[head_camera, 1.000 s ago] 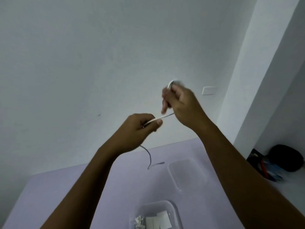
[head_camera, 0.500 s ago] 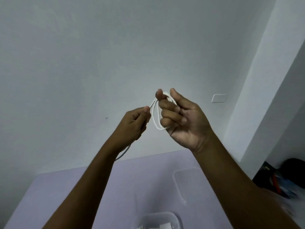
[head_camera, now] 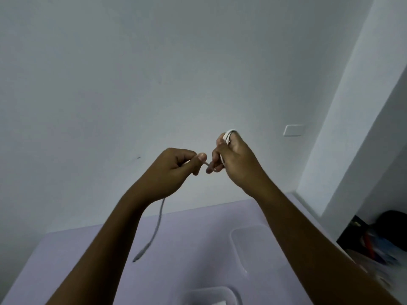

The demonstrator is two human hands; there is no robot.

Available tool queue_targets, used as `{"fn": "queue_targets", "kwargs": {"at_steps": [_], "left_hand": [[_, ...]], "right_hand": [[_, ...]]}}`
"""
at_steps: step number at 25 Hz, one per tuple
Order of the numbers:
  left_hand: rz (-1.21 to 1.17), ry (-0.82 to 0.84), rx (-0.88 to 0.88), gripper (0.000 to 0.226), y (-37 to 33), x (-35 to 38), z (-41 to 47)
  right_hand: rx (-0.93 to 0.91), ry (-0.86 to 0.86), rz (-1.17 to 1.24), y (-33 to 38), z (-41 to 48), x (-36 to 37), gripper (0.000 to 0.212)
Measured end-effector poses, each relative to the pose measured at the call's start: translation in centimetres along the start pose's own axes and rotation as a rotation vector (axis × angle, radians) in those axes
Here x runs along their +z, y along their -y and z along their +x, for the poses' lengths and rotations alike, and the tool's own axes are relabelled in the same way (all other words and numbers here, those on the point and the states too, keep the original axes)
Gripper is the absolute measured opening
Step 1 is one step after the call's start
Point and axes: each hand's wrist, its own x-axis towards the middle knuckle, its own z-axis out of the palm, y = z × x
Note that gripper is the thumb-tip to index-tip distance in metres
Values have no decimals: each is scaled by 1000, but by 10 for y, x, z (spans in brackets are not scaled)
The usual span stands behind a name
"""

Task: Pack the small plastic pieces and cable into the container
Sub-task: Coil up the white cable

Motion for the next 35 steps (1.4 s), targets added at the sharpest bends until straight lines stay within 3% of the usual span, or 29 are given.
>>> {"fn": "queue_targets", "kwargs": {"at_steps": [2,4,8,10,14,16,17,19,21,23,26,28,30,32,34,35], "left_hand": [[-39,-28,-2,42,1,-4,2],[-126,-69,-8,41,4,-7,4],[-205,-7,-51,43,9,2,4],[-68,77,-66,45,10,13,2],[-58,140,-106,47,18,17,-3],[-56,184,-75,46,15,15,-4],[-40,184,-45,44,11,15,-3],[-5,84,14,39,3,12,1],[-35,-97,69,34,0,2,9],[-111,-241,114,30,2,-7,13],[-214,-332,139,30,6,-2,15],[-200,-335,119,36,12,8,15],[-132,-281,50,44,22,18,14],[-9,-166,-32,47,29,28,9],[128,-7,-60,45,29,39,2],[187,62,-58,43,26,43,-1]], "right_hand": [[26,32,-118,2,-1,-2,26],[78,33,-2,4,-1,-3,29],[218,-121,924,5,10,-17,22],[298,-206,1155,-1,16,-19,21],[309,-482,1336,-14,28,-23,17],[285,-545,1171,-23,29,-19,17],[251,-535,928,-30,28,-15,19],[124,-356,351,-38,19,0,25],[76,-23,84,-33,5,12,29],[150,254,190,-17,-9,9,31],[317,615,669,5,-19,-3,38],[335,731,918,11,-22,-6,38],[257,627,1206,14,-20,-5,36],[119,352,1487,12,-12,-7,33],[-22,79,1436,7,-2,-12,32],[-84,-43,1245,0,2,-14,31]]}}
